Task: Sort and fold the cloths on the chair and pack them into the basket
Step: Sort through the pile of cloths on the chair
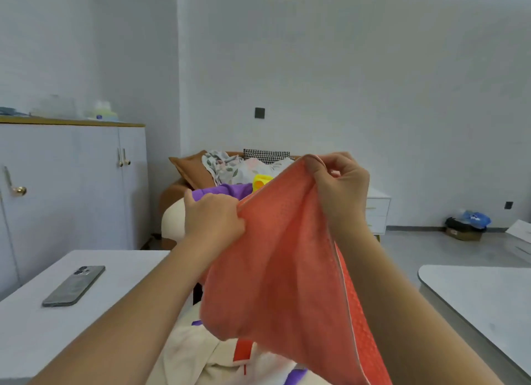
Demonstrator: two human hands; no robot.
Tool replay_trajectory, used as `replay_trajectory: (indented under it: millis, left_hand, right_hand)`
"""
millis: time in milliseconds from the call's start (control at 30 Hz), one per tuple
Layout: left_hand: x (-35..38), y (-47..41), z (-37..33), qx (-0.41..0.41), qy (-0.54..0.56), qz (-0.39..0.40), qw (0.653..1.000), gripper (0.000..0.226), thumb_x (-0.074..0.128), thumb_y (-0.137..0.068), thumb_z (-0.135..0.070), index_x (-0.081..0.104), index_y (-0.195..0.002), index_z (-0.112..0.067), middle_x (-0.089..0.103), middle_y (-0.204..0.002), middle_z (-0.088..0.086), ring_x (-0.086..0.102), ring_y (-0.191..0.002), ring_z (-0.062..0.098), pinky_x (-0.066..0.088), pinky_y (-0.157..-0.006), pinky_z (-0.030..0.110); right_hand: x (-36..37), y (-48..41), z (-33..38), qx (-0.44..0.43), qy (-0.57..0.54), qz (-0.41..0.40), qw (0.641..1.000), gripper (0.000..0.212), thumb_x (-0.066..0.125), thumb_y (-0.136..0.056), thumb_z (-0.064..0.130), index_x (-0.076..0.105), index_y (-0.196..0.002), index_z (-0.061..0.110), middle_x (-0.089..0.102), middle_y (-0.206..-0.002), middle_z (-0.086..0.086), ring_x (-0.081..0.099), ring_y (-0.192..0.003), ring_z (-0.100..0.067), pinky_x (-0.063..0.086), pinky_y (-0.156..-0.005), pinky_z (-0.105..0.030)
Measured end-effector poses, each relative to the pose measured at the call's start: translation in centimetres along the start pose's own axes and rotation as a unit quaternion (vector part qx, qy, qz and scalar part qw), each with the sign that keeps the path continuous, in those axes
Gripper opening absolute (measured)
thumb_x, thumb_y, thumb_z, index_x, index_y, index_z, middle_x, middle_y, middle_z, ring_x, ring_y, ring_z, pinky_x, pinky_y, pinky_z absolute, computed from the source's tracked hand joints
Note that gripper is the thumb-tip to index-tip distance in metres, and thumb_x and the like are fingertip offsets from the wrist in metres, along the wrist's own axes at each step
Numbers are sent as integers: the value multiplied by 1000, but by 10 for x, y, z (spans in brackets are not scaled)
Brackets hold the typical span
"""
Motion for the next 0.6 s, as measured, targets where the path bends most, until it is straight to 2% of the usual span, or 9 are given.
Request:
replay_trajectory:
  millis: [67, 100, 167, 233, 300, 367, 433, 533, 600]
  left_hand:
    - [-2, 1, 8, 24, 88, 18, 996, 23, 51, -80, -25, 45, -58, -20, 44, -60, -6, 44, -68, 14, 36, -85, 34]
    - [-3, 3, 11, 40, 160, 39, 985, 27, 54, -77, -24, 40, -55, -20, 43, -56, -5, 42, -62, 13, 36, -69, 29]
    - [0, 9, 17, 66, 286, 91, 952, 19, 55, -70, -24, 43, -55, -22, 45, -53, -6, 41, -54, 8, 31, -55, 24]
    - [4, 15, 23, 80, 347, 128, 925, 4, 53, -64, -28, 54, -62, -25, 49, -56, -10, 42, -54, 4, 34, -56, 21]
    - [8, 21, 30, 93, 363, 164, 913, 7, 55, -66, -25, 60, -71, -24, 53, -62, -6, 45, -58, 4, 39, -62, 24]
    - [9, 25, 37, 106, 340, 188, 915, 6, 59, -71, -19, 62, -73, -24, 60, -70, 0, 50, -63, 5, 44, -64, 27]
    - [7, 29, 44, 109, 316, 193, 923, 11, 62, -74, -15, 63, -72, -26, 62, -72, -3, 51, -63, 3, 45, -63, 25]
    - [4, 33, 55, 103, 291, 188, 932, 20, 66, -75, -16, 55, -60, -23, 49, -55, -13, 42, -54, 2, 35, -56, 20]
    - [2, 33, 62, 101, 280, 181, 937, 28, 69, -76, -22, 50, -56, -20, 44, -51, -14, 38, -53, 3, 30, -56, 21]
  right_hand:
    - [-6, -5, 9, 2, 5, -8, 1000, 22, 72, -82, 18, 64, -63, 25, 59, -73, 13, 55, -68, 3, 41, -67, -8]
    - [-10, -7, 11, 8, 7, -16, 1000, 20, 72, -82, 19, 65, -64, 24, 60, -74, 10, 56, -69, 2, 41, -66, -8]
    - [-18, -12, 16, 29, 7, -33, 999, 15, 72, -82, 22, 67, -68, 22, 64, -77, 7, 57, -70, 1, 43, -66, -8]
    - [-26, -16, 18, 45, 5, -43, 998, 10, 72, -82, 24, 69, -73, 21, 67, -79, 5, 58, -69, 3, 44, -65, -7]
    - [-35, -17, 19, 57, 12, -44, 997, 8, 72, -83, 24, 71, -77, 20, 68, -78, 6, 59, -67, 5, 44, -63, -6]
    - [-44, -16, 17, 72, 24, -45, 996, 8, 72, -83, 25, 71, -79, 19, 68, -75, 8, 59, -66, 5, 45, -63, -7]
    - [-54, -15, 13, 86, 35, -49, 994, 9, 71, -83, 25, 71, -79, 18, 67, -74, 9, 57, -64, 5, 46, -63, -8]
    - [-66, -12, 4, 118, 46, -43, 991, 11, 70, -84, 23, 72, -82, 13, 65, -75, 5, 55, -66, 2, 46, -65, -11]
    - [-72, -10, -3, 144, 54, -25, 988, 11, 70, -85, 23, 71, -82, 12, 64, -77, 2, 55, -70, -3, 45, -68, -17]
Point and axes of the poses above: each hand's wrist, its own y-axis away from the middle knuckle, its own x-axis out of the palm, z = x × y, the point moved 1 cm from there along -y, towards the middle knuckle
